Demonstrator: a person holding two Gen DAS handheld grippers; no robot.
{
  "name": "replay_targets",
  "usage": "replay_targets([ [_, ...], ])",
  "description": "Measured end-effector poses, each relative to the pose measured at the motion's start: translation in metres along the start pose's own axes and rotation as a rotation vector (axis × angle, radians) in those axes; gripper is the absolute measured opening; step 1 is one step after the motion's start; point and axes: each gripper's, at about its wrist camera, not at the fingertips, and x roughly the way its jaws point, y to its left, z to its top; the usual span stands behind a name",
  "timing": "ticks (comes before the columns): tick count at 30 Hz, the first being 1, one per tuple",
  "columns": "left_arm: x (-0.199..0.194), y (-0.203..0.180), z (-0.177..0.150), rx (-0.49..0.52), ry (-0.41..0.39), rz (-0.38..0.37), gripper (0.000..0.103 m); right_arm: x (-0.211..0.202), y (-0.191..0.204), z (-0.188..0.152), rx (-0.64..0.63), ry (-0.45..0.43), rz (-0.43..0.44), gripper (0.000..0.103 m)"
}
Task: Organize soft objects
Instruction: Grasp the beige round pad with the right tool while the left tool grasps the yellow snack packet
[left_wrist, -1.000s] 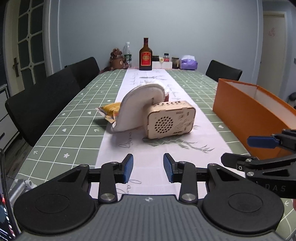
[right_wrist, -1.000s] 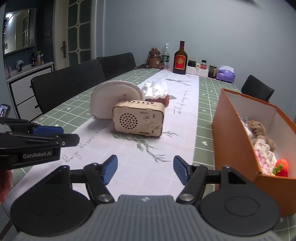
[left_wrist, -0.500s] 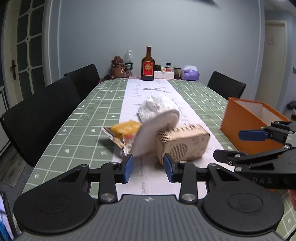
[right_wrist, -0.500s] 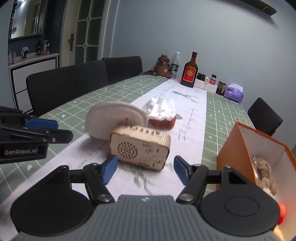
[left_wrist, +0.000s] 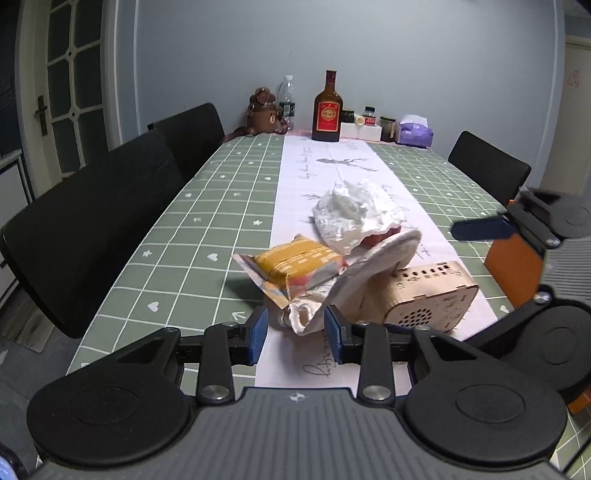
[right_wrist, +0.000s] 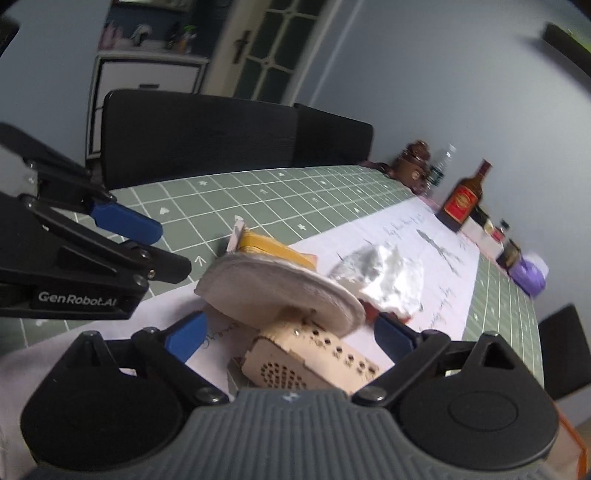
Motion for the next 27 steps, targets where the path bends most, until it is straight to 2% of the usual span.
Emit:
replay_targets([
  [4, 0.005, 0.007, 0.0, -0.011, 0.011, 0.008, 0.041, 0.017, 0.001, 0.008, -0.062, -0.011, -0.001, 0.098],
  [8, 0.011, 0.013, 0.001, -0.024, 0.025, 0.013, 0.04, 0.034, -0.01, 0.015, -0.035, 0.007, 0.05, 0.096],
  [11, 0.015, 0.016, 0.002, -0.031, 0.032, 0.016, 0.04, 0.043, -0.013, 0.019, -0.026, 0.036, 0.084, 0.082],
  [12, 0.016, 0.018, 0.002, -0.033, 0.033, 0.015, 0.04, 0.045, -0.015, 0.02, -0.026, 0.04, 0.092, 0.071],
  [14, 0.017, 0.019, 0.002, -0.039, 0.037, 0.016, 0.04, 0.048, -0.016, 0.022, -0.037, 0.045, 0.088, 0.061],
  [16, 0.018, 0.02, 0.003, -0.046, 0.038, 0.02, 0.04, 0.05, -0.018, 0.024, -0.053, 0.05, 0.082, 0.041],
  [17, 0.019, 0.021, 0.003, -0.049, 0.037, 0.022, 0.04, 0.051, -0.019, 0.026, -0.056, 0.054, 0.08, 0.034],
  [18, 0.019, 0.022, 0.004, -0.052, 0.036, 0.025, 0.04, 0.052, -0.021, 0.028, -0.053, 0.058, 0.08, 0.023],
  [19, 0.02, 0.023, 0.005, -0.054, 0.035, 0.028, 0.04, 0.053, -0.024, 0.031, -0.046, 0.061, 0.087, 0.017],
  [22, 0.019, 0.025, 0.008, -0.057, 0.031, 0.026, 0.04, 0.051, -0.031, 0.037, -0.034, 0.047, 0.085, 0.011],
  [27, 0.022, 0.025, 0.014, -0.065, 0.018, 0.002, 0.04, 0.037, -0.044, 0.045, 0.0, -0.001, 0.008, 0.01],
])
